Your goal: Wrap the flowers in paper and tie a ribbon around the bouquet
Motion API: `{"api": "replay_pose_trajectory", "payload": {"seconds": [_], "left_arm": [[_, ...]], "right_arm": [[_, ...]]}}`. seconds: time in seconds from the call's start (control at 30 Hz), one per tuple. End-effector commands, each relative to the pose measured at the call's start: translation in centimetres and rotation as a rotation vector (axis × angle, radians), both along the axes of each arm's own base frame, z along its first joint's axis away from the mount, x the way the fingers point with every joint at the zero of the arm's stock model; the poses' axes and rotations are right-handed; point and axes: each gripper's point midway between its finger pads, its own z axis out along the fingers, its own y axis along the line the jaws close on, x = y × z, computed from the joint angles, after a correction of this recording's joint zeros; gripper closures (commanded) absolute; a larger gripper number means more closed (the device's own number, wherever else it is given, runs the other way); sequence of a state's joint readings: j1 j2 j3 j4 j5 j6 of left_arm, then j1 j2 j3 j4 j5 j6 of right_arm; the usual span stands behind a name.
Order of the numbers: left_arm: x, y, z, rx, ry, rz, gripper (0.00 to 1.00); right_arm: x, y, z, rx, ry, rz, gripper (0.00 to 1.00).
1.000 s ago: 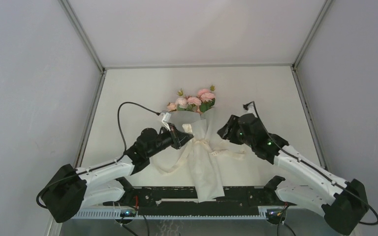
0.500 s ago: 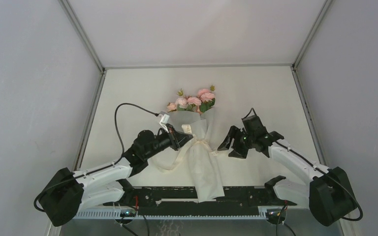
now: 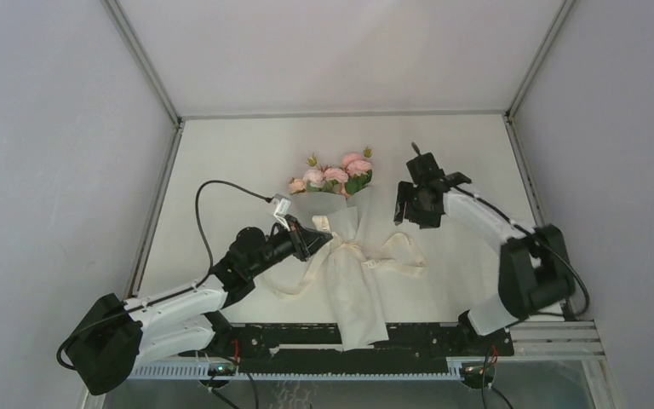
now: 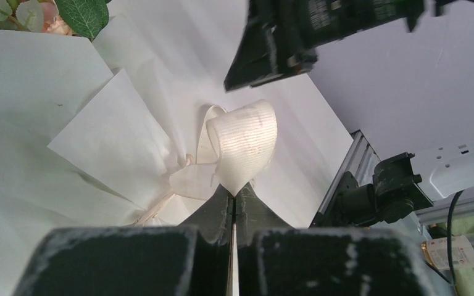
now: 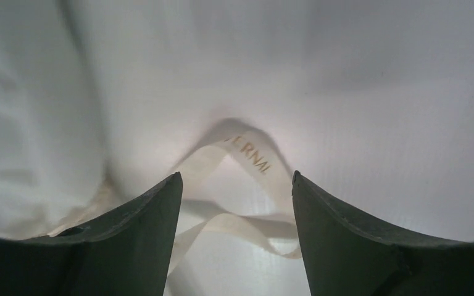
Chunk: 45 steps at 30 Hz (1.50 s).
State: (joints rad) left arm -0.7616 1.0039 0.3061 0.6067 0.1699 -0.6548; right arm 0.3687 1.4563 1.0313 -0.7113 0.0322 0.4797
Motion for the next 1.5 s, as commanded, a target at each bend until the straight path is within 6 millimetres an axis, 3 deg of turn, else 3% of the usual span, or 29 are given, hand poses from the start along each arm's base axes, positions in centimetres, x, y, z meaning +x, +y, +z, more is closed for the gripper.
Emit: {"api": "replay_pose_trajectory", "payload": {"seconds": [0.0, 0.17, 0.23, 0.27, 0.4, 0.47, 0.53, 0.6, 0.67, 0.73, 0.8, 0.9, 0.97, 1.07, 1.23, 1.37, 1.43, 1.47], "left_arm": [[0.1, 0.3, 0.9, -0.022, -0.047, 0.011, 1.00], [0.2, 0.3, 0.8, -0.019, -0.043, 0.016, 1.00], [0.2, 0.3, 0.7, -0.017, -0.041, 0.017, 1.00], [0.2, 0.3, 0.7, -0.018, -0.042, 0.019, 1.00], [0.2, 0.3, 0.8, -0.018, -0.043, 0.017, 1.00], [0.1, 0.3, 0.8, -0.019, -0.043, 0.016, 1.00], [0.1, 0.4, 0.8, -0.020, -0.044, 0.019, 1.00], [0.2, 0.5, 0.8, -0.020, -0.047, 0.026, 1.00], [0.1, 0.5, 0.8, -0.021, -0.048, 0.026, 1.00], [0.1, 0.6, 0.9, -0.020, -0.052, 0.026, 1.00], [-0.2, 0.4, 1.0, -0.020, -0.066, 0.009, 1.00], [-1.8, -0.7, 2.2, -0.037, -0.143, -0.089, 1.00], [-3.8, -1.7, 3.4, -0.056, -0.222, -0.204, 1.00], [-5.8, -2.3, 4.4, -0.071, -0.287, -0.305, 1.00], [-6.2, -2.2, 4.7, -0.074, -0.313, -0.322, 1.00], [-5.7, -2.1, 4.3, -0.065, -0.291, -0.294, 1.00], [-5.3, -1.9, 4.1, -0.060, -0.275, -0.266, 1.00], [-5.1, -1.9, 4.1, -0.059, -0.273, -0.254, 1.00]], "right_arm": [[-2.3, -2.0, -4.0, -0.155, 0.222, 0.181, 0.25], [-2.0, -0.8, -6.4, -0.116, 0.293, 0.233, 0.24], [-2.4, -0.6, -7.3, -0.108, 0.331, 0.240, 0.30], [-2.6, -0.5, -7.6, -0.104, 0.345, 0.242, 0.38], [-1.9, -1.0, -6.8, -0.106, 0.301, 0.222, 0.96], [-0.9, -2.2, -4.6, -0.118, 0.222, 0.178, 1.00], [0.7, -3.8, -0.8, -0.126, 0.085, 0.098, 1.00], [2.4, -4.2, 4.3, -0.047, -0.103, 0.041, 1.00], [3.5, -2.8, 10.6, 0.089, -0.337, 0.044, 1.00], [3.5, -0.6, 16.8, 0.221, -0.552, 0.077, 1.00], [3.0, 3.0, 20.7, 0.341, -0.676, 0.141, 1.00], [2.3, 9.9, 24.8, 0.529, -0.786, 0.289, 1.00], [2.1, 14.4, 26.2, 0.637, -0.771, 0.378, 1.00], [1.6, 20.6, 25.3, 0.676, -0.675, 0.525, 1.00], [-1.3, 29.1, 21.7, 0.674, -0.512, 0.746, 1.00], [-3.7, 32.1, 18.7, 0.632, -0.372, 0.884, 0.99], [-4.9, 32.5, 17.8, 0.625, -0.316, 0.944, 0.86], [-5.0, 32.3, 17.7, 0.608, -0.306, 0.965, 0.72]]}}
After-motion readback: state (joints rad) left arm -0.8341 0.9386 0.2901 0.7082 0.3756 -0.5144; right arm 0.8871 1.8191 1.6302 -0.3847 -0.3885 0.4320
